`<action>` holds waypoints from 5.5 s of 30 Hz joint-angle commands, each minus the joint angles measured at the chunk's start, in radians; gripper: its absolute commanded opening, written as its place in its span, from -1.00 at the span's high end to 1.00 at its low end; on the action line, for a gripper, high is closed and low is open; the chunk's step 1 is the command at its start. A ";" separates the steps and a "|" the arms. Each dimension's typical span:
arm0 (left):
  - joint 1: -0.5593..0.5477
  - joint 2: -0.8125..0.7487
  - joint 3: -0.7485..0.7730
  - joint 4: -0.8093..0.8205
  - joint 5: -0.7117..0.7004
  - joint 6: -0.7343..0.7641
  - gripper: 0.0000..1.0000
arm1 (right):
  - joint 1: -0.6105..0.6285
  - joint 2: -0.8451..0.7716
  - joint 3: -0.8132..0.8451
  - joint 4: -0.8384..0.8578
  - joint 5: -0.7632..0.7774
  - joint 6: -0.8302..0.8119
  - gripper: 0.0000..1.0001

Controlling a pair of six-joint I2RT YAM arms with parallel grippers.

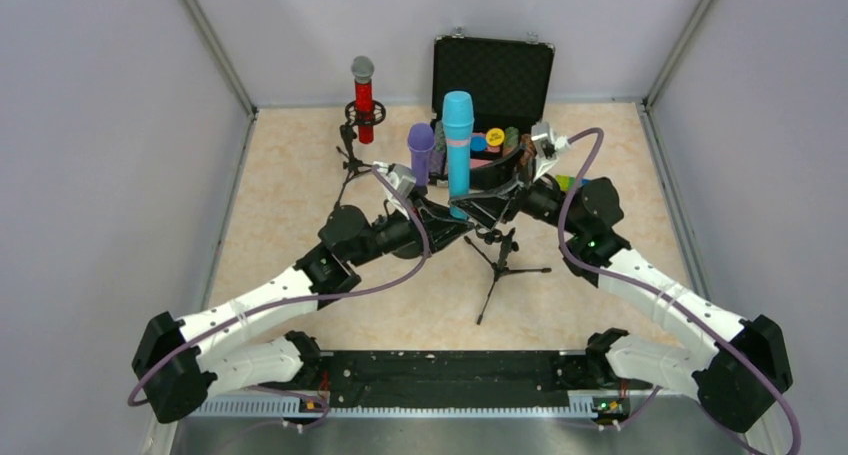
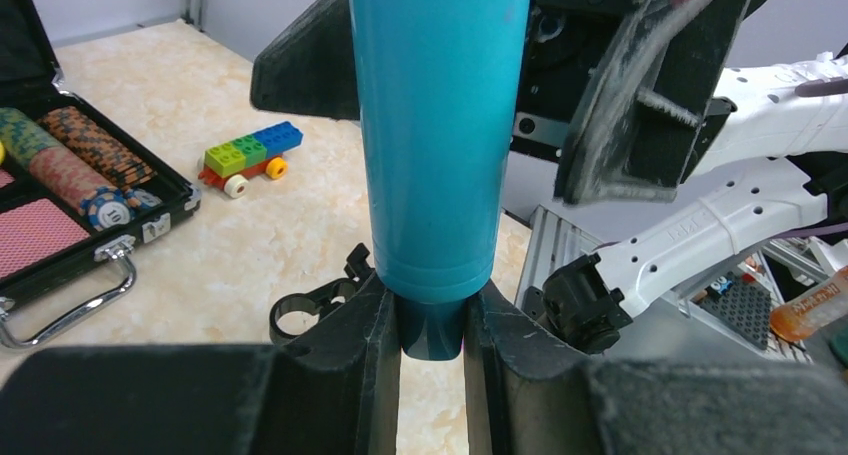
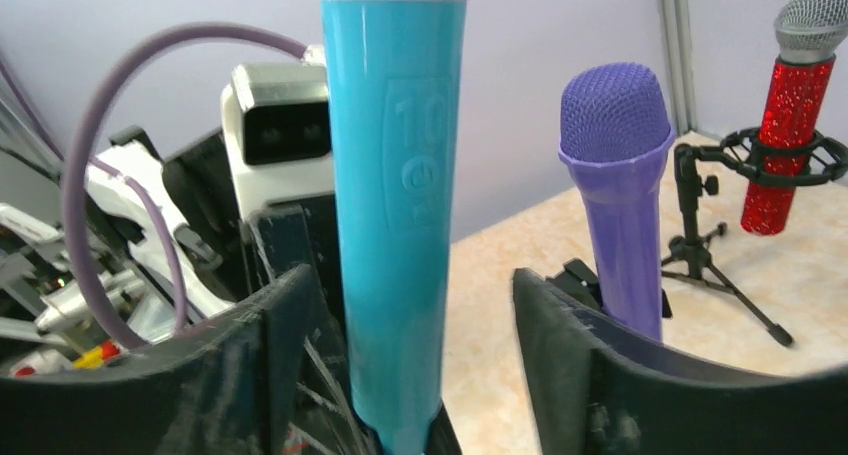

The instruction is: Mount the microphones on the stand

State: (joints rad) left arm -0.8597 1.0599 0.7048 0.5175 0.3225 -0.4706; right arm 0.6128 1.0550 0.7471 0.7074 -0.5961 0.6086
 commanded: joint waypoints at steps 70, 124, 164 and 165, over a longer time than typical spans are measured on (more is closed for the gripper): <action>0.109 -0.083 -0.022 0.105 0.106 -0.134 -0.98 | -0.044 0.024 0.181 -0.347 0.013 -0.131 1.00; 0.811 -0.175 -0.146 -0.502 0.048 0.422 -0.98 | -0.048 -0.007 0.275 -0.614 0.267 -0.420 1.00; 0.789 -0.138 -0.138 -0.540 0.071 0.448 -0.98 | -0.046 -0.016 0.117 -0.594 0.222 -0.570 1.00; 0.789 -0.137 -0.138 -0.540 0.070 0.448 -0.98 | -0.046 -0.015 0.110 -0.588 0.220 -0.570 1.00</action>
State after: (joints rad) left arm -0.0673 0.9150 0.5617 -0.0498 0.3759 -0.0307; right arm 0.5728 1.0485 0.8886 0.0818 -0.3603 0.0608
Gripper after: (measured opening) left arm 0.991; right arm 0.361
